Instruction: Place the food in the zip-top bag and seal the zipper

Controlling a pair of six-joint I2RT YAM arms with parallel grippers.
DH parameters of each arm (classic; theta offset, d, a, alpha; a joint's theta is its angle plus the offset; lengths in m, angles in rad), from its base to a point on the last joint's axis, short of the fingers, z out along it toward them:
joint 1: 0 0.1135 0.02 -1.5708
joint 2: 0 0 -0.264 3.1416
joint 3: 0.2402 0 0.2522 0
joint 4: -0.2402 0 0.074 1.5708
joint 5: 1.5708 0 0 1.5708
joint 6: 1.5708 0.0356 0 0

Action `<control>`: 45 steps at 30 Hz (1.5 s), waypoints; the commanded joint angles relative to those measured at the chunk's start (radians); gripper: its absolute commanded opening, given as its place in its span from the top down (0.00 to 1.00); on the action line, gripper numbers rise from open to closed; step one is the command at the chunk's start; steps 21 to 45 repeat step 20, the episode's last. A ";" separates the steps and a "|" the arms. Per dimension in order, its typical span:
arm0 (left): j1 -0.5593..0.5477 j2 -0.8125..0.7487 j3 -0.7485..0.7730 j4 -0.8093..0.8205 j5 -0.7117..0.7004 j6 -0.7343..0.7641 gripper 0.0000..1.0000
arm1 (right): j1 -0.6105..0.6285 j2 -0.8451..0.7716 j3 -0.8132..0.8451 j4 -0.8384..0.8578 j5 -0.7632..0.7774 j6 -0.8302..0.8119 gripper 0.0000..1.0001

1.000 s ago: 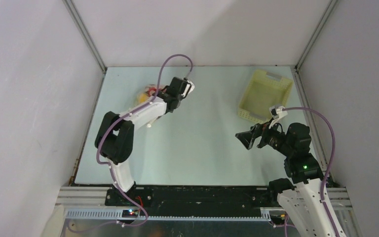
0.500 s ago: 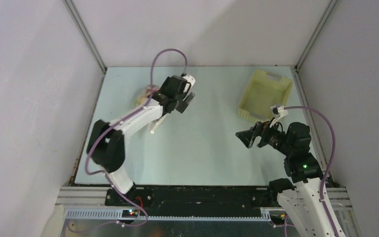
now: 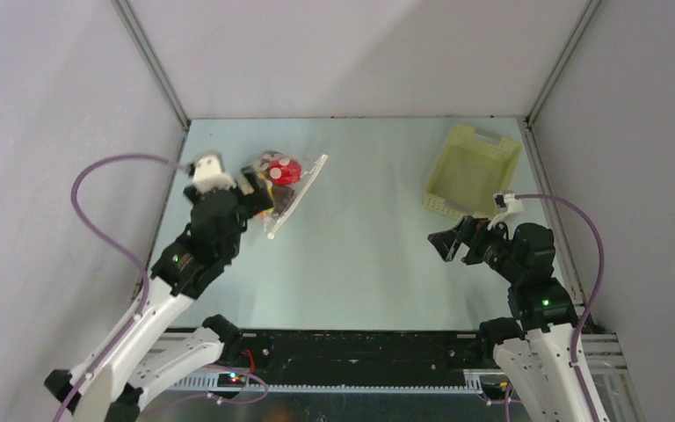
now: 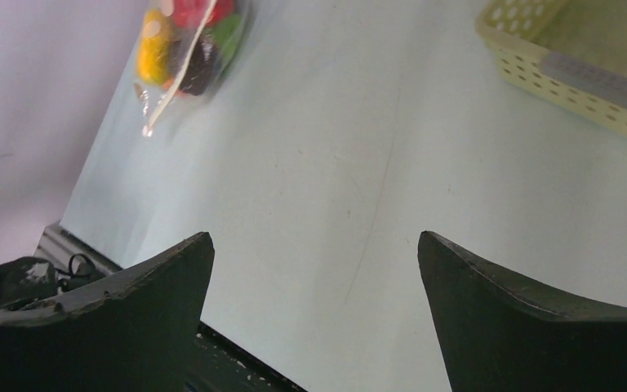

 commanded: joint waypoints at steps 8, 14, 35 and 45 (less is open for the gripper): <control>0.016 -0.349 -0.351 -0.353 -0.397 -0.660 0.00 | -0.004 -0.102 -0.069 -0.100 0.296 0.163 0.01; 0.031 -0.408 -0.415 -0.251 -0.347 -0.640 0.00 | -0.004 -0.171 -0.094 -0.153 0.355 0.172 0.01; 0.036 -0.341 -0.374 -0.273 -0.317 -0.603 0.00 | -0.004 -0.272 -0.116 -0.175 0.385 0.202 0.00; 0.036 -0.341 -0.374 -0.273 -0.317 -0.603 0.00 | -0.004 -0.272 -0.116 -0.175 0.385 0.202 0.00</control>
